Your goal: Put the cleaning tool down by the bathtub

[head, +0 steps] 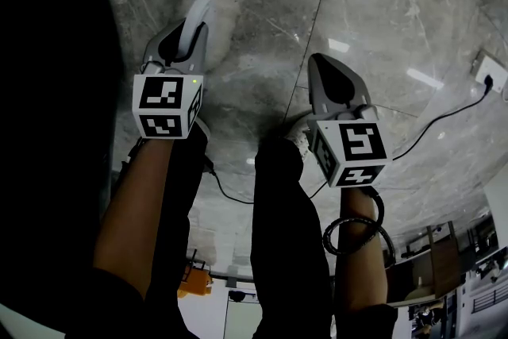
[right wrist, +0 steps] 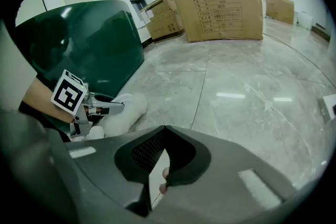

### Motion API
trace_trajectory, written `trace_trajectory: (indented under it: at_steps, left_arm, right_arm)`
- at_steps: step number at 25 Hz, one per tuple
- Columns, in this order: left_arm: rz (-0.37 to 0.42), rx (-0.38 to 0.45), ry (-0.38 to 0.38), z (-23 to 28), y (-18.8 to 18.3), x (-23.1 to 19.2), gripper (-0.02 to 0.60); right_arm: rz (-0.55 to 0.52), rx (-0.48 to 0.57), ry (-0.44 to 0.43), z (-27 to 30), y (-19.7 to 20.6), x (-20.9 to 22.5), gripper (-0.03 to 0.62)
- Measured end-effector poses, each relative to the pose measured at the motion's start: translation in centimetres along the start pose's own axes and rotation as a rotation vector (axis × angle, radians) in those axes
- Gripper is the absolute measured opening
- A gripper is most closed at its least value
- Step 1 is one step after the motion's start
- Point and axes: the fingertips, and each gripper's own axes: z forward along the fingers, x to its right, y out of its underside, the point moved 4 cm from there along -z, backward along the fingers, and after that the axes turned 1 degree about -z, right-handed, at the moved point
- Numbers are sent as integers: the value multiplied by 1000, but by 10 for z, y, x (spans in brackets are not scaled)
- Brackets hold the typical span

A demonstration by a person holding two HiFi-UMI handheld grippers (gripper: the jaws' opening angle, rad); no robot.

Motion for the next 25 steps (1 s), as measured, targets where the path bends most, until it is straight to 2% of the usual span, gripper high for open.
trace_trajectory:
  at_steps: [7, 25]
  left_arm:
    - [10, -19, 22, 5, 14, 3, 83]
    - [5, -15, 55, 3, 10, 7, 87]
  right_arm:
    - [-2, -1, 8, 0, 5, 2, 25]
    - [-25, 1, 7, -5, 0, 2, 25]
